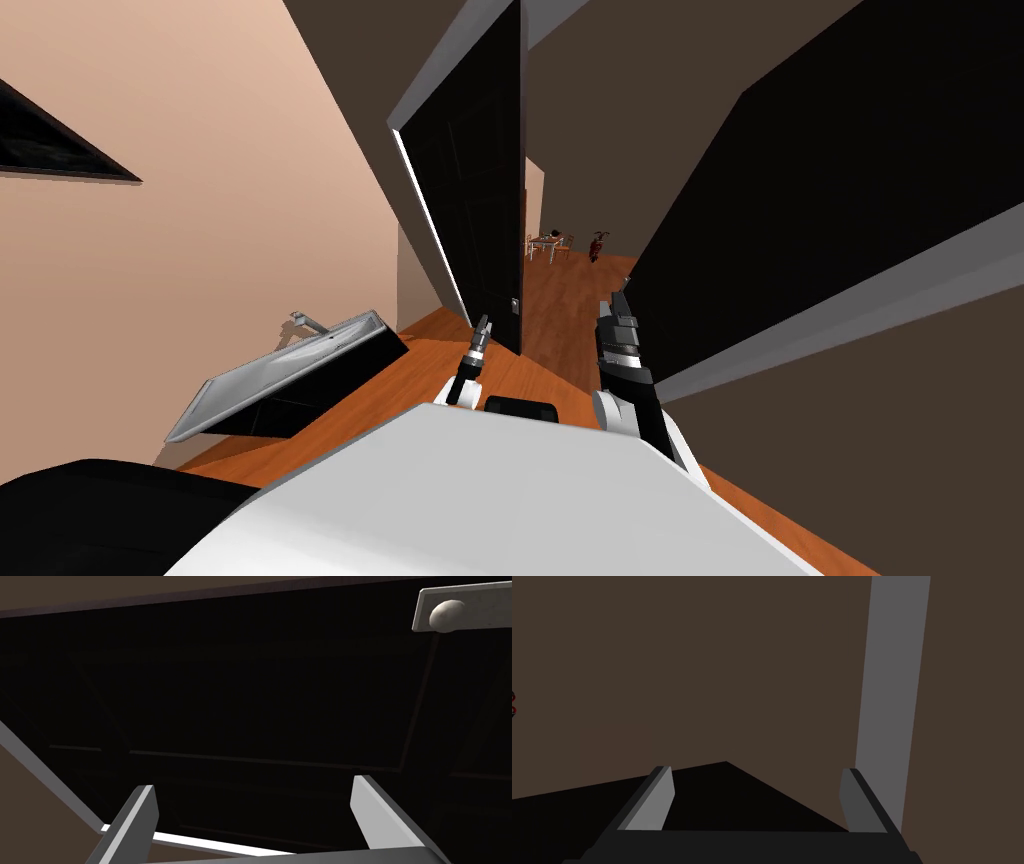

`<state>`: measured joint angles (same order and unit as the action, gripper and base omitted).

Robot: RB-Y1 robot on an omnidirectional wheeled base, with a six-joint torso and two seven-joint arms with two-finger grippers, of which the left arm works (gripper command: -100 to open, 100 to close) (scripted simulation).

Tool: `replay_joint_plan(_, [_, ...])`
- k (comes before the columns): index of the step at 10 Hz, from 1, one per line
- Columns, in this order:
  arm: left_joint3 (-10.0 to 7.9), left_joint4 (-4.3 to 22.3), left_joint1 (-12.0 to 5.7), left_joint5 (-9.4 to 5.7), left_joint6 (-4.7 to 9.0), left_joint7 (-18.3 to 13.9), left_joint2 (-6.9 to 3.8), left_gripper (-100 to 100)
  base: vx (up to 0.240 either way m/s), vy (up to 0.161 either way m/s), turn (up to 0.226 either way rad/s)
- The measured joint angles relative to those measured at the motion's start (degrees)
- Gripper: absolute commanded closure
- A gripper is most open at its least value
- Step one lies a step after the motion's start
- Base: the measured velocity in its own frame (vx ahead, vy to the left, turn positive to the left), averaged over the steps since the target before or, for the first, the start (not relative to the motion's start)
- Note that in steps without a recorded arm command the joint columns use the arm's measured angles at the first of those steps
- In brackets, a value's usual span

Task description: Push the door open

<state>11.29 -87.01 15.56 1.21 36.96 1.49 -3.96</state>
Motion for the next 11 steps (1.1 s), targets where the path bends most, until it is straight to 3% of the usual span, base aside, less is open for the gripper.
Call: replay_joint_plan(11, [3.65, 17.85, -4.81, 0.39, 2.63, -1.66, 0.41, -100, 0.087, 0.058, -0.078])
